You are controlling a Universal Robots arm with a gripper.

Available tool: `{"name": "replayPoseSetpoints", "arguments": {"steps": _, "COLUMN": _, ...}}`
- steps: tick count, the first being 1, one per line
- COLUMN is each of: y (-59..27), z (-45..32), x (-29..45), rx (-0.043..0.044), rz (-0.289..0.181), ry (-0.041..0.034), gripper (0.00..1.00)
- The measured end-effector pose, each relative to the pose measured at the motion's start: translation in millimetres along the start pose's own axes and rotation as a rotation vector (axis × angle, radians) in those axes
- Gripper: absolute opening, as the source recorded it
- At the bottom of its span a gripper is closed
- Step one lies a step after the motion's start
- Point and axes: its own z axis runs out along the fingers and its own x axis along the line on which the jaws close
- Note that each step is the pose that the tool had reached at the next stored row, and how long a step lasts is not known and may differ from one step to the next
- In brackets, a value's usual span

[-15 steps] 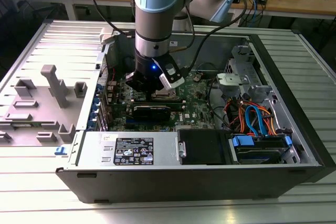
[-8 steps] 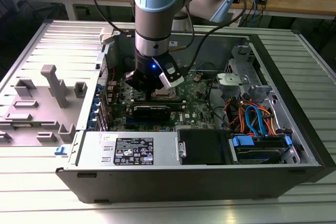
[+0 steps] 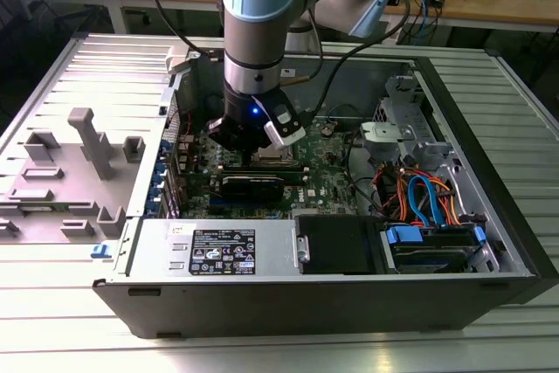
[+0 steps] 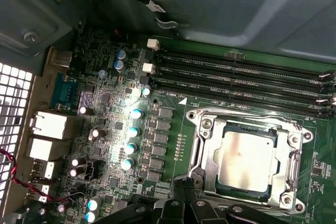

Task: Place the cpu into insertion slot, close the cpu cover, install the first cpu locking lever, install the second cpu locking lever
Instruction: 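Install the second cpu locking lever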

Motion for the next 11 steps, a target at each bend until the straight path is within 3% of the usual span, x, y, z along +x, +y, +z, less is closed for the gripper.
{"name": "replayPoseSetpoints", "arguments": {"steps": 11, "y": -0.1, "z": 1.1, "x": 0.0, "rx": -0.005, "rz": -0.002, "ry": -0.0007, "gripper": 0.11}}
